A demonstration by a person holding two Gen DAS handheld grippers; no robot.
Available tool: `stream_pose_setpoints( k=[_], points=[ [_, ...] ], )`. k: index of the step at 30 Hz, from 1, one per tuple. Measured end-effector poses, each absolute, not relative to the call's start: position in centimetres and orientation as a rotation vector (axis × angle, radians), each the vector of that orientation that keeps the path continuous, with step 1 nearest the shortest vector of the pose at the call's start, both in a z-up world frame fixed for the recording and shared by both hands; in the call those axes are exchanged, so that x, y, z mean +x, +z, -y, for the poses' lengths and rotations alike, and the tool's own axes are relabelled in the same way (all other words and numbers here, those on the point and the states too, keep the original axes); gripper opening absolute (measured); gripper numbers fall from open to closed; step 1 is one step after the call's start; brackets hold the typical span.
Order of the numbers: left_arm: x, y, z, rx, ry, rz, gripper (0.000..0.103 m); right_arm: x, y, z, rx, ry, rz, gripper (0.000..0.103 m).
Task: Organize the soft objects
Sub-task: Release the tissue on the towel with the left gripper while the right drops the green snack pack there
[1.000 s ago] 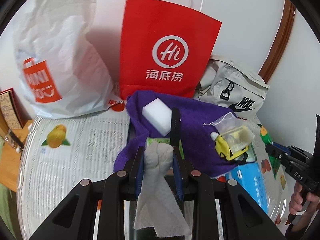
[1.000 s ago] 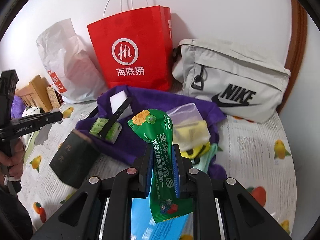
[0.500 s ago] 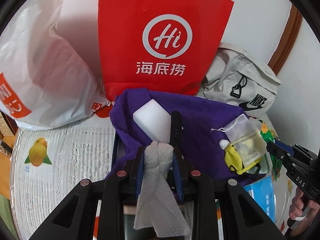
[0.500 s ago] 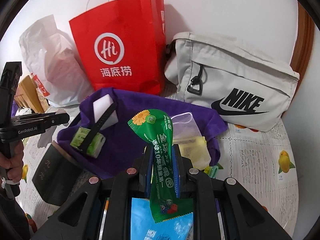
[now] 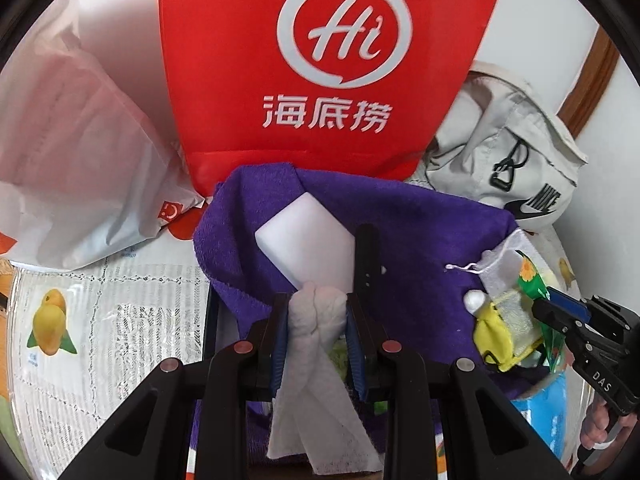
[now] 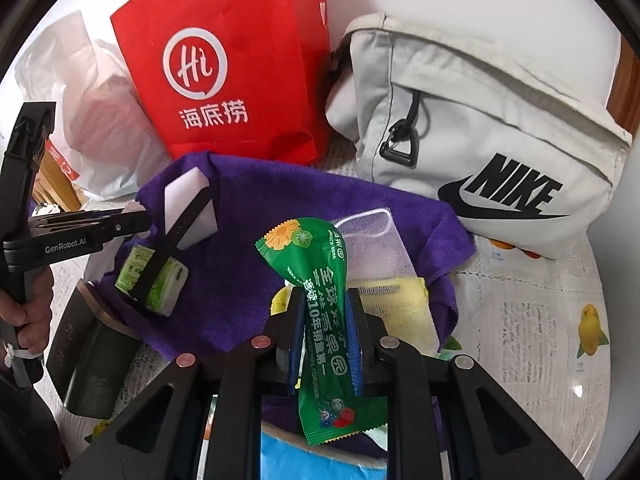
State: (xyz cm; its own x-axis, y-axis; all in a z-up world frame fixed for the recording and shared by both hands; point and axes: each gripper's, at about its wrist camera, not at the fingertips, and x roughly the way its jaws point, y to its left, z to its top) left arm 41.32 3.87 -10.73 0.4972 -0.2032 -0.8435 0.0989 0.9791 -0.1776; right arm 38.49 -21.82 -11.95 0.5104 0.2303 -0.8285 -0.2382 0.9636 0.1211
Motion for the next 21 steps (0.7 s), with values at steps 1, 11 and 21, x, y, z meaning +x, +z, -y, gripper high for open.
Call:
stream_pose_setpoints(
  k=[1,11,21],
  points=[
    [41.5,-10.9,-3.9,-0.116,-0.183,-1.038,0.026,38.6,-12.1,21.9,-0.007,0.283,-1.001,0.019],
    [42.6,-12.4,-3.5,-0.109,-0.184,-1.075,0.027,39.6,-13.5,22.1,0.006,0.301,-1.061,0.025],
    [42.1,-11.5,-2.8,-0.076,-0.183,-1.046,0.068,39.0,-12.3,21.7,0.033,0.363,-1.031,0.066]
  ],
)
